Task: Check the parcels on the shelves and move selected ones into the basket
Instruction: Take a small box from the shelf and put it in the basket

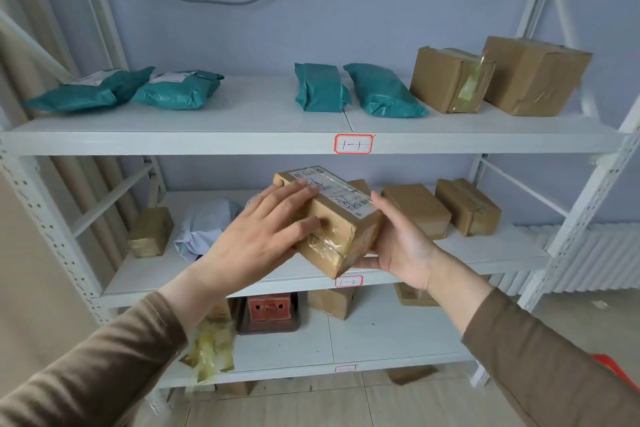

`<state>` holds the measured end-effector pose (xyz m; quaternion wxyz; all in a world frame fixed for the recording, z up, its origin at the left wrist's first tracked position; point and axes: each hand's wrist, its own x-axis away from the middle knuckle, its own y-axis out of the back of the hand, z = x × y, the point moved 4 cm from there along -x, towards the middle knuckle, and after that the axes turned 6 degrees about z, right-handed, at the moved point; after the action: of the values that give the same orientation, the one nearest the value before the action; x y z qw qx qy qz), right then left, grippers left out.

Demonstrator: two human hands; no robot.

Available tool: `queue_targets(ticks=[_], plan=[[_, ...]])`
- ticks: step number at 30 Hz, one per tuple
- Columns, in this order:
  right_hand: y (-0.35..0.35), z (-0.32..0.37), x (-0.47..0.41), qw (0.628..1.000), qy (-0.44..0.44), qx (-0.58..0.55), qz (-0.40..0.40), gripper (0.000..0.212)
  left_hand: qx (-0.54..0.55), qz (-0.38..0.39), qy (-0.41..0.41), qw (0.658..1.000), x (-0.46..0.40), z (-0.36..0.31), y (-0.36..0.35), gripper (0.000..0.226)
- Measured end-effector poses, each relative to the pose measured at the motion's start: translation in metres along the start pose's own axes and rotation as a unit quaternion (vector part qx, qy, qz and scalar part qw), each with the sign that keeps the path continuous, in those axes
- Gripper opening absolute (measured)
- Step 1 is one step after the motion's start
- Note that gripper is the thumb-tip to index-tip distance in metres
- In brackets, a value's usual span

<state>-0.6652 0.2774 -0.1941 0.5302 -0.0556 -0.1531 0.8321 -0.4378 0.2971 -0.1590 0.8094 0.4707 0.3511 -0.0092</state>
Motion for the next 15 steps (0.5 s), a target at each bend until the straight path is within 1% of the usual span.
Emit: queue_targets(ticks=[2, 3, 4, 5, 6, 7, 8, 9, 10, 11, 12, 13, 15], plan=[[0.000, 0.003, 0.001, 0.997, 0.045, 0.020, -0.054, 0.055, 0.048, -0.006, 0.027, 0.998, 0.006, -0.004, -0.006, 0.053], [-0.001, 0.005, 0.001, 0.993, 0.075, 0.043, -0.079, 0.051, 0.092, -0.007, 0.060, 0.994, 0.009, -0.006, -0.010, 0.061], [-0.002, 0.008, 0.002, 0.986, 0.110, 0.071, -0.101, 0.047, 0.152, -0.010, 0.107, 0.982, 0.013, -0.008, -0.014, 0.069], [-0.003, 0.011, 0.002, 0.976, 0.145, 0.103, -0.123, 0.043, 0.227, -0.016, 0.166, 0.960, 0.016, -0.012, -0.017, 0.074], [-0.003, 0.014, 0.003, 0.963, 0.183, 0.136, -0.144, 0.041, 0.313, -0.021, 0.229, 0.921, 0.019, -0.016, -0.020, 0.074], [-0.004, 0.015, 0.004, 0.947, 0.222, 0.169, -0.160, 0.042, 0.407, -0.035, 0.290, 0.865, 0.019, -0.022, -0.024, 0.069], [-0.006, 0.016, 0.005, 0.928, 0.259, 0.206, -0.172, 0.047, 0.503, -0.054, 0.344, 0.791, 0.019, -0.027, -0.030, 0.061], [-0.007, 0.016, 0.006, 0.907, 0.290, 0.247, -0.181, 0.054, 0.591, -0.069, 0.382, 0.708, 0.018, -0.031, -0.037, 0.057], [-0.009, 0.013, 0.007, 0.886, 0.316, 0.285, -0.183, 0.060, 0.654, -0.075, 0.405, 0.635, 0.016, -0.034, -0.044, 0.057], [-0.012, 0.010, 0.007, 0.868, 0.337, 0.315, -0.182, 0.063, 0.695, -0.074, 0.416, 0.582, 0.013, -0.037, -0.049, 0.058], [-0.015, 0.007, 0.007, 0.855, 0.353, 0.334, -0.180, 0.065, 0.716, -0.072, 0.419, 0.554, 0.009, -0.039, -0.053, 0.058], [-0.017, 0.004, 0.006, 0.848, 0.365, 0.341, -0.179, 0.066, 0.725, -0.068, 0.414, 0.547, 0.005, -0.041, -0.053, 0.059], [-0.022, 0.002, 0.004, 0.849, 0.375, 0.325, -0.183, 0.066, 0.722, -0.073, 0.400, 0.560, -0.004, -0.043, -0.052, 0.061]])
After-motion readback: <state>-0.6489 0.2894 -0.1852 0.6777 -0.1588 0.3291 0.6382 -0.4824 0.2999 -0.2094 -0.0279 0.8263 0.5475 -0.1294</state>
